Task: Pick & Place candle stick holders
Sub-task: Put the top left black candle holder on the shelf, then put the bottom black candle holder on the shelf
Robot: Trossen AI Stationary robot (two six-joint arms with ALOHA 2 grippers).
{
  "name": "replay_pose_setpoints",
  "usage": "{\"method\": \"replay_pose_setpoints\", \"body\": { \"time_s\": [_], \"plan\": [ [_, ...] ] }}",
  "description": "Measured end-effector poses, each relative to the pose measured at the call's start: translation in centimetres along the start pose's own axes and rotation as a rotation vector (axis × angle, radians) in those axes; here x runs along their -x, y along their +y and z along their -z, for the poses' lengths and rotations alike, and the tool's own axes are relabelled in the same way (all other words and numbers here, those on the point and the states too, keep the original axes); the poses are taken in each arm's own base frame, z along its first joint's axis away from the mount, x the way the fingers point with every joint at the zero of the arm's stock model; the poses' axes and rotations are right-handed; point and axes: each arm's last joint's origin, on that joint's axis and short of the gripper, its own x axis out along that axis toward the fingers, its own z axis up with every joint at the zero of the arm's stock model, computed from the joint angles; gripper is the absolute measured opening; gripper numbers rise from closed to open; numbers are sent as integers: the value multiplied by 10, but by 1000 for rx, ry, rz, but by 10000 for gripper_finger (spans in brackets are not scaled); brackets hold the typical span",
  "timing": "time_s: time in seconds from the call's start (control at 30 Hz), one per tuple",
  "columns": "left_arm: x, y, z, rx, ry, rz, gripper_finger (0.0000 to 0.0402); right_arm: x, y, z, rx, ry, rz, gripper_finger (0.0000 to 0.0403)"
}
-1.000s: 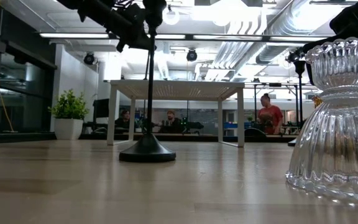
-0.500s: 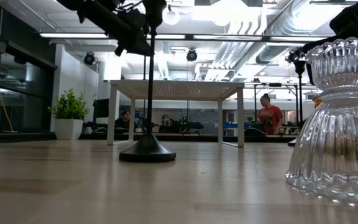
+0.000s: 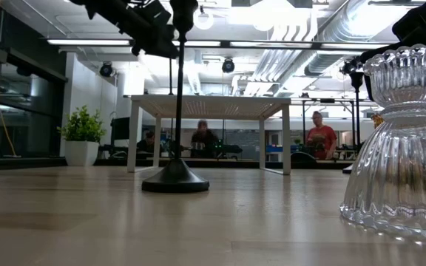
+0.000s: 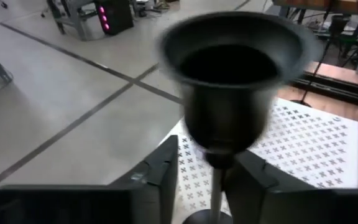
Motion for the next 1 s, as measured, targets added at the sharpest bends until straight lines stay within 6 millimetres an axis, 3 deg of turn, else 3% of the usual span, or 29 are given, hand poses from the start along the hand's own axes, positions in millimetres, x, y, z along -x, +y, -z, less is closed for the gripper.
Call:
{"method": "replay_pose_setpoints", "body": {
  "time_s": [0.63, 1.0],
  "plan": [
    [4, -11, 2, 37, 32, 28, 247, 0, 0, 0, 0, 0, 0, 2],
    [34, -19, 5, -6, 119, -62, 255, 0, 0, 0, 0, 0, 0, 2]
  ]
}}
